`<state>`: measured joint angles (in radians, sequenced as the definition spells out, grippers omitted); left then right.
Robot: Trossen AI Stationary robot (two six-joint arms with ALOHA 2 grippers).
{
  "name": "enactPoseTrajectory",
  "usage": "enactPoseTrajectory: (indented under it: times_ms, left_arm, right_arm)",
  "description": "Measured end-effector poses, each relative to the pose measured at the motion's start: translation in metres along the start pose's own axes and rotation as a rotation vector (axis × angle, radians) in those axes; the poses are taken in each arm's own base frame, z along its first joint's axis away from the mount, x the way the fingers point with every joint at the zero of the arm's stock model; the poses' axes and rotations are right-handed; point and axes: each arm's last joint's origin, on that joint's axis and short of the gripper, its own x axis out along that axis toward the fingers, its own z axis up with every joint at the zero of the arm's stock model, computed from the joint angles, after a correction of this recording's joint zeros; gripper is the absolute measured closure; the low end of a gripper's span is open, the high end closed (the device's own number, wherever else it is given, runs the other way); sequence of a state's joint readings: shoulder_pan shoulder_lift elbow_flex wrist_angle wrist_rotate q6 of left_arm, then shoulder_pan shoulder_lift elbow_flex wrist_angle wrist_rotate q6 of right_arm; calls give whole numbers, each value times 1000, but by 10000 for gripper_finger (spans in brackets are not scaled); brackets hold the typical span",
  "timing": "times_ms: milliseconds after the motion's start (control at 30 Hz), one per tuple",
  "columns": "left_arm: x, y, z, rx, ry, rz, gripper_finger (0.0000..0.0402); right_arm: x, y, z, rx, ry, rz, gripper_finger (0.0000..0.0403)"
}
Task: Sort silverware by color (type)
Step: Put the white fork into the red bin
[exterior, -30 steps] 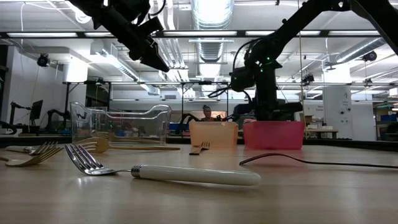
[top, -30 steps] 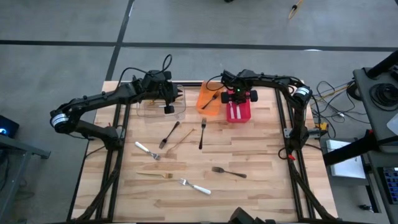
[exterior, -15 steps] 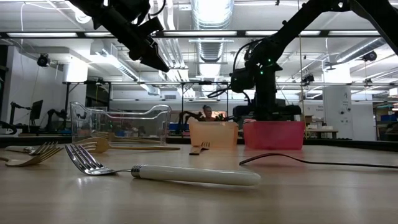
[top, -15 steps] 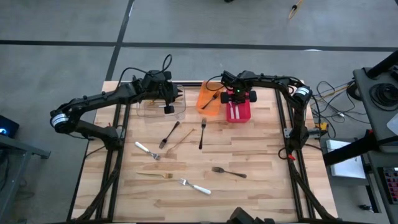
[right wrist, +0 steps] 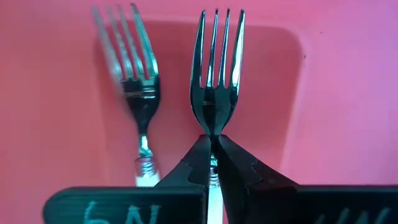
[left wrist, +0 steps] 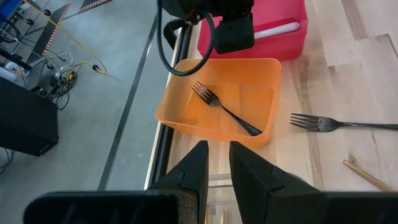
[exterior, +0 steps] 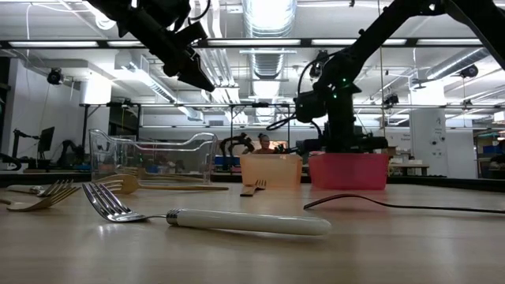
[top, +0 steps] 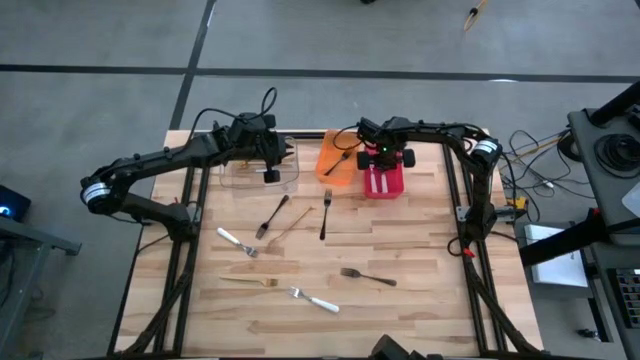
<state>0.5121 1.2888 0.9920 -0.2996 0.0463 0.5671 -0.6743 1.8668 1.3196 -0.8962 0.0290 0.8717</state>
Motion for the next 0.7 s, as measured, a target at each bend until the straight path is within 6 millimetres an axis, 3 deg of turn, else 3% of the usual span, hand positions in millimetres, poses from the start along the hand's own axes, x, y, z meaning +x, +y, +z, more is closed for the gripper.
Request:
enactPoseTrajectory:
  times_ms: [700]
  left_arm:
    - [0, 0, 0, 0, 0, 0, 354]
  right_arm:
    - [3, -1, 0, -16, -24, -8, 392]
